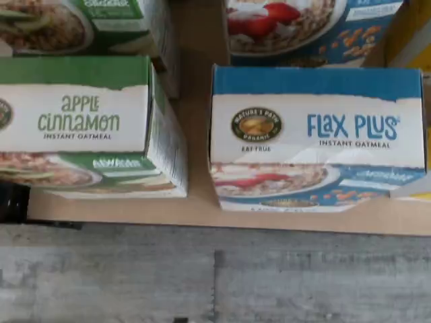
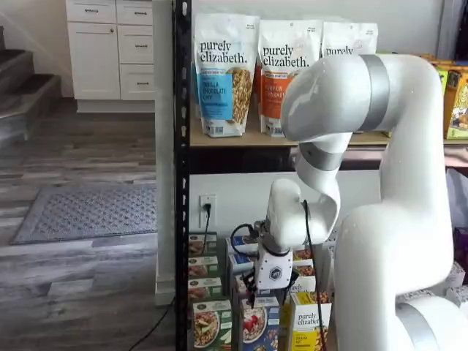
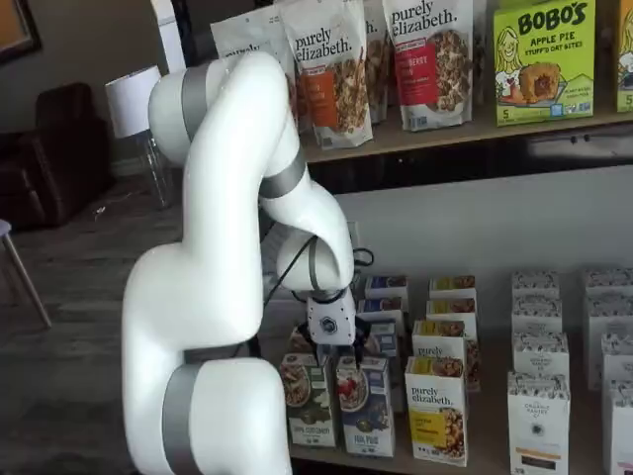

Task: Pick up the blue and white box that is on the bottom shelf, the second box from the left

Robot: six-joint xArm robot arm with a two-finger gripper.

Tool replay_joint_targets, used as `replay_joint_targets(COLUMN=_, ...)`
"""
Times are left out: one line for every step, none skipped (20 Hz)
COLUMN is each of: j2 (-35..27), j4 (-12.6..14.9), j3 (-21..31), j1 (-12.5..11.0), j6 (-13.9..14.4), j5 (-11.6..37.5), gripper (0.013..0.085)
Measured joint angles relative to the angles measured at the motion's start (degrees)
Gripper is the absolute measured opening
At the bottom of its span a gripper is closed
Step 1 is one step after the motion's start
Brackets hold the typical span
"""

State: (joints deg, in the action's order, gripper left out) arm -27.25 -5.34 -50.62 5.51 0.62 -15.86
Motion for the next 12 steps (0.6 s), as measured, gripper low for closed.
replay_joint_targets(j2=-0.5, j4=0.5, j3=-0.5, j1=-0.1, j6=0.4, j5=0.1, gripper=0.085)
replay_joint_targets(j2=-1.1, j4=0.6, j3=-1.0, j1=-0.2, j6=0.4, j5=0.3, gripper=0.085)
replay_joint_targets(j2=-1.6, j4=0.6, j3=-1.4, j1=-0.2, j6=0.3, j5=0.5, gripper=0.085)
replay_joint_targets(j2=-2.1, j4=0.6, j3=-1.9, j1=-0.3, j6=0.2, j5=0.7, gripper=0.085)
replay_joint_targets(j2=-2.7, j4=0.4, j3=-2.3, j1=-0.4, j6=-0.1, j5=1.0, gripper=0.085)
replay_joint_targets(j2=-3.4, j4=0.2, j3=-2.9, j1=-0.5, j6=-0.3, j5=1.4, gripper=0.085)
replay_joint_targets(j2=-4.0, j4=0.7, j3=-3.4, j1=-0.6, j6=-0.1, j5=1.8, gripper=0.085)
replay_joint_targets(j2=-4.9, j4=1.8, j3=-4.1, j1=-0.8, j6=0.8, j5=2.1, gripper=0.085)
replay_joint_targets(j2=-5.5, j4=2.5, j3=-4.7, j1=-1.0, j6=1.4, j5=2.3, gripper=0.085)
replay_joint_targets(j2=-6.1, j4=3.0, j3=-5.3, j1=-1.1, j6=1.8, j5=2.3, gripper=0.085)
replay_joint_targets(j2=-6.9, j4=4.0, j3=-6.1, j1=-1.3, j6=2.5, j5=2.4, gripper=0.085)
replay_joint_targets(j2=-7.6, j4=4.4, j3=-6.8, j1=-1.3, j6=2.8, j5=2.4, gripper=0.085)
